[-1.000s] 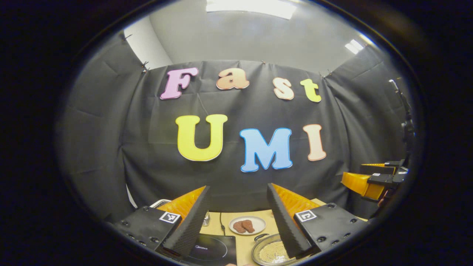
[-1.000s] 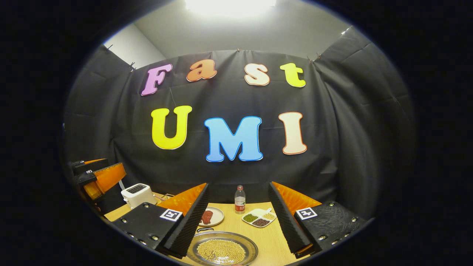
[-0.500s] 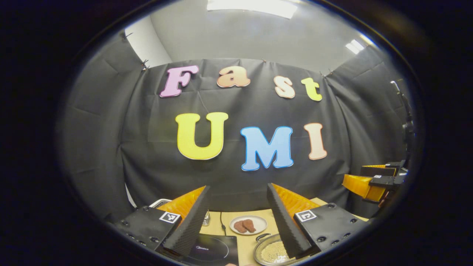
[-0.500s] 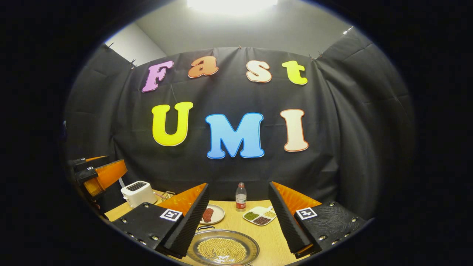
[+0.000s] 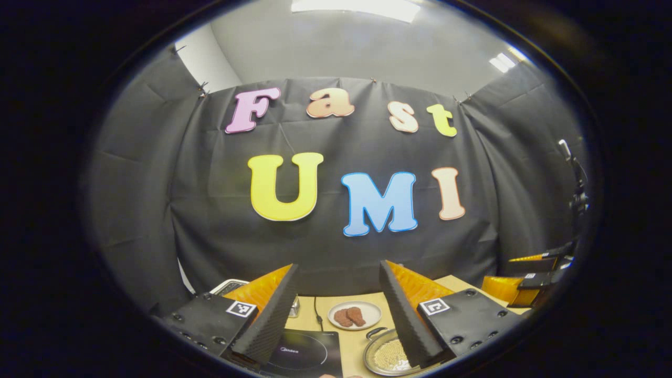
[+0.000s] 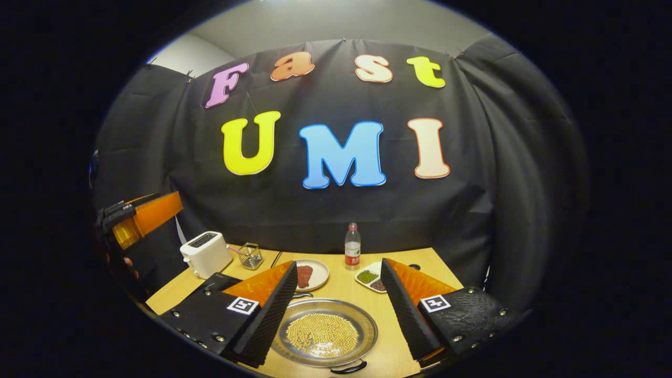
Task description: First push the handle of the pot to place it horizontally, then grasp the pot with both hands and set it on the induction cooktop.
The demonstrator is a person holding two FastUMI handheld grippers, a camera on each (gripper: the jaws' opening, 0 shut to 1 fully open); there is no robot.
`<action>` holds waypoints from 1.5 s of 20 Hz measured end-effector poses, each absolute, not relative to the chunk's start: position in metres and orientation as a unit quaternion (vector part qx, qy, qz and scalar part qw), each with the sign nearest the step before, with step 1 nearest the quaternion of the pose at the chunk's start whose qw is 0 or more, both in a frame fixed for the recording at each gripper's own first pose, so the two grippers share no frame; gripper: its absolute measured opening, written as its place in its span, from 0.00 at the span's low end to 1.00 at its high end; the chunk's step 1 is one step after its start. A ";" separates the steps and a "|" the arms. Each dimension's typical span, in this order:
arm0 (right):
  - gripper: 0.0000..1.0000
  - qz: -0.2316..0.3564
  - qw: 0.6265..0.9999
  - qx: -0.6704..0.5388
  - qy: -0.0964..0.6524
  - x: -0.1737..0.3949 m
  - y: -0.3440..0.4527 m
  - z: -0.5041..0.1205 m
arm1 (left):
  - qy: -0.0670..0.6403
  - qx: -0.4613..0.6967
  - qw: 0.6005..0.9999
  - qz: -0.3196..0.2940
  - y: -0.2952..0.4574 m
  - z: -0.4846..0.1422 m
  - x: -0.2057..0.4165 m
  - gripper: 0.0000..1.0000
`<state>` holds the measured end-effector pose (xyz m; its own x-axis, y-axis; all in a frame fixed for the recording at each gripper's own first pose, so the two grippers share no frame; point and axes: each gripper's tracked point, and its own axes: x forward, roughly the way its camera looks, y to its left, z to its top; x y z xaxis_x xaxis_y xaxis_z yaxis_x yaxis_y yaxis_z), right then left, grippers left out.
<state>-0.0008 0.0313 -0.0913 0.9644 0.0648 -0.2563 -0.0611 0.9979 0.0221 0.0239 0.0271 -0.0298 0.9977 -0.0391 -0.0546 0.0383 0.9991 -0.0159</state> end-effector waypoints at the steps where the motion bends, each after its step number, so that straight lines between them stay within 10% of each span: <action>1: 0.96 0.037 0.988 0.008 0.146 -0.003 0.033 -0.104 | 0.030 -0.007 0.999 -0.020 0.028 -0.033 0.023 0.97; 5: 0.87 0.055 0.976 -0.004 0.211 -0.017 0.039 -0.150 | 0.039 -0.009 0.999 -0.020 0.027 -0.043 0.024 0.95; 13: 0.40 0.074 0.936 0.003 0.344 -0.047 0.045 -0.241 | 0.055 -0.010 0.998 -0.017 0.027 -0.059 0.028 0.95; 14: 0.14 0.084 0.928 0.016 0.361 -0.052 0.049 -0.252 | 0.057 -0.009 0.998 -0.016 0.028 -0.060 0.028 0.95; 17: 0.14 0.104 0.902 0.043 0.416 -0.071 0.059 -0.283 | 0.062 -0.008 0.998 -0.011 0.032 -0.065 0.025 0.97; 18: 0.00 0.106 0.896 0.045 0.429 -0.071 0.057 -0.292 | 0.062 -0.007 0.998 -0.009 0.034 -0.065 0.025 0.97; 30: 0.06 0.125 0.840 0.034 0.527 -0.113 0.064 -0.347 | 0.071 0.000 0.997 0.001 0.038 -0.070 0.015 0.97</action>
